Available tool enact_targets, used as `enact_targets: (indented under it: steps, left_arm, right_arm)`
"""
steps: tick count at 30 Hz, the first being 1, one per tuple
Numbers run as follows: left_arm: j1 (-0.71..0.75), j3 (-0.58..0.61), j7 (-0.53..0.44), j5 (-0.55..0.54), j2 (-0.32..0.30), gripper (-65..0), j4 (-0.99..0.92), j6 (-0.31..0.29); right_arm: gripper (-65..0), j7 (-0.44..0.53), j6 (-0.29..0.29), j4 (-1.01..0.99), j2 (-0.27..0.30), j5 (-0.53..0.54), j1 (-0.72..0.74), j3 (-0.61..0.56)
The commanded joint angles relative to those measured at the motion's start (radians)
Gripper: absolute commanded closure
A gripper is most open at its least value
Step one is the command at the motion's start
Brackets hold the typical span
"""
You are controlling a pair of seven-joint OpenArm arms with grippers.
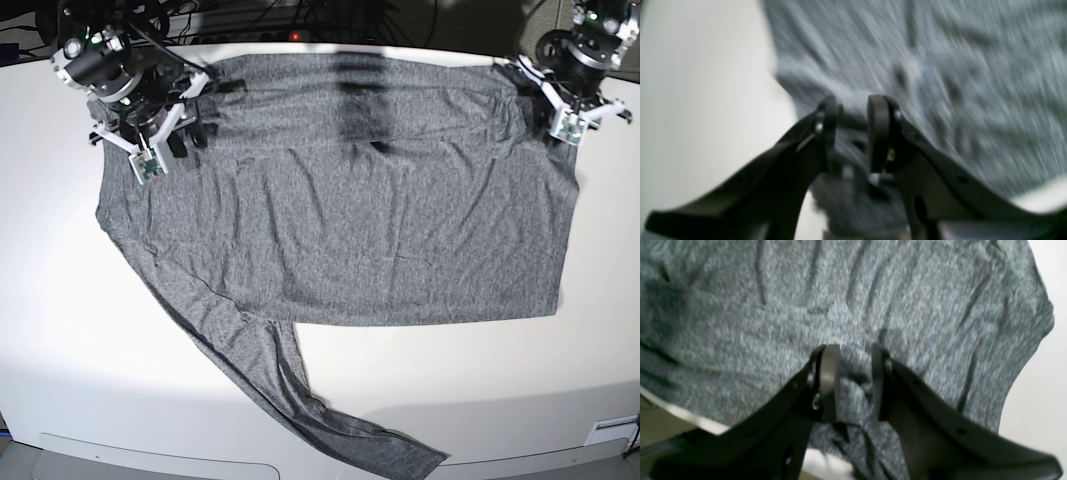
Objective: Fold the T-shirt properly
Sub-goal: 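Release the shirt and move both grippers to the hem corners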
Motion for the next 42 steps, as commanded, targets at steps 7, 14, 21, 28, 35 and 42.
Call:
enact_targets:
  steps: [7, 14, 21, 28, 35, 42]
  left_arm:
    - [-0.131, -0.039, -0.058, -0.017, -0.011, -15.5, 0.02, 0.01]
    - [-0.417, -0.039, -0.047, -0.166, -0.011, -15.5, -0.001, 0.007]
    - [-0.694, -0.038, 0.028, -0.24, -0.011, -15.5, -0.207, 0.006]
    - [-0.906, -0.038, -0.02, -0.252, -0.011, -15.5, -0.488, -0.052]
    - [-1.099, 0.081, 0.006, -0.211, -0.012, -15.5, -0.727, -0.181]
    - [-1.327, 0.296, -0.103, -0.053, -0.011, -15.5, -1.101, -0.18]
  right_arm:
    - [-16.7, 0.082, -0.001, 0.021, 0.008, 0.008, 0.067, 0.006]
    - [-16.7, 0.051, -0.004, 0.019, -0.04, 0.008, 0.26, 0.006]
    - [-16.7, 0.007, -0.004, 0.019, -0.106, 0.008, 0.392, 0.006]
    - [-16.7, 0.015, -0.005, 0.019, -0.114, 0.008, 0.446, 0.006]
    - [-16.7, 0.002, -0.005, 0.018, -0.114, 0.008, 0.467, 0.006]
    - [-16.7, -0.024, -0.005, 0.018, -0.114, 0.008, 0.467, 0.006]
